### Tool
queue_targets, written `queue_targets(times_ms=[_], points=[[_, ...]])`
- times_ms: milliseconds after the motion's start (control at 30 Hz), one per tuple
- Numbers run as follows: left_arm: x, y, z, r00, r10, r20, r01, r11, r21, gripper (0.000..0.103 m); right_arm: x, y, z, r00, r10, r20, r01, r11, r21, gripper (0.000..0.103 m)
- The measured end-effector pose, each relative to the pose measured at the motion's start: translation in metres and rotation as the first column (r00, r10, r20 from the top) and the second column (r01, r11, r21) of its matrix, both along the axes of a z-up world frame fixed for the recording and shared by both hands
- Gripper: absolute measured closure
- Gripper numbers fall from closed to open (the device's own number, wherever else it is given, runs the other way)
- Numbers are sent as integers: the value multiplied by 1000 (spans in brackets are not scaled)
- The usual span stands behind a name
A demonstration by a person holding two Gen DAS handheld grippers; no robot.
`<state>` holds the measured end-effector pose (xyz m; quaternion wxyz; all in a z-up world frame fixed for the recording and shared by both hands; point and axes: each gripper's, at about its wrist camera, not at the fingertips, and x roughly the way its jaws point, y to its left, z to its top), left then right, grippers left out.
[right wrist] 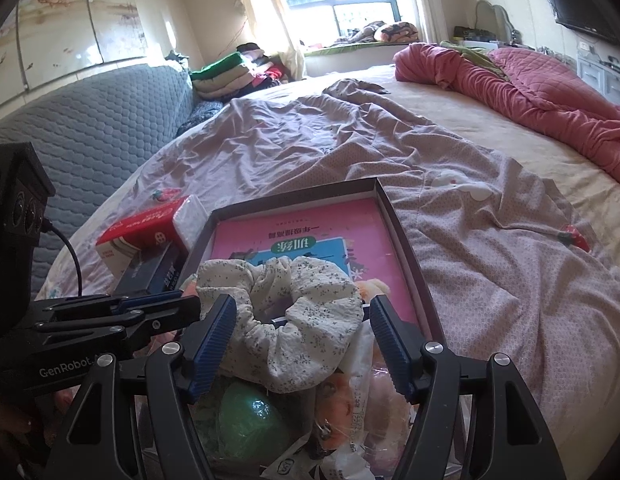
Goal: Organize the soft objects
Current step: 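Lower and release the scrunchie with the right tool while the left tool releases the pink towel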
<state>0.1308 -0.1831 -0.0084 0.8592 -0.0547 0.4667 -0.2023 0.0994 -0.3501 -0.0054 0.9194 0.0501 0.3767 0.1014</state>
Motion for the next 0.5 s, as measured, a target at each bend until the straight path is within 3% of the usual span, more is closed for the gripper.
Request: queue_targets(times_ms=[167,433,500], points=[[0,-1,-2,1000,-3,6,3,1000,-2,78,5,1,-8,999,-11,-31,10,999,-37,30],[-4,-3,1,1000,-13,18,13,1000,-10,56,10,-3,-16,998,-26,-56,22,998,-56,29],[-5,-3,3,1000,-13,20,13,1000,-12,55,8,-3,-13,999,-23,-38,21,999,-50,29]])
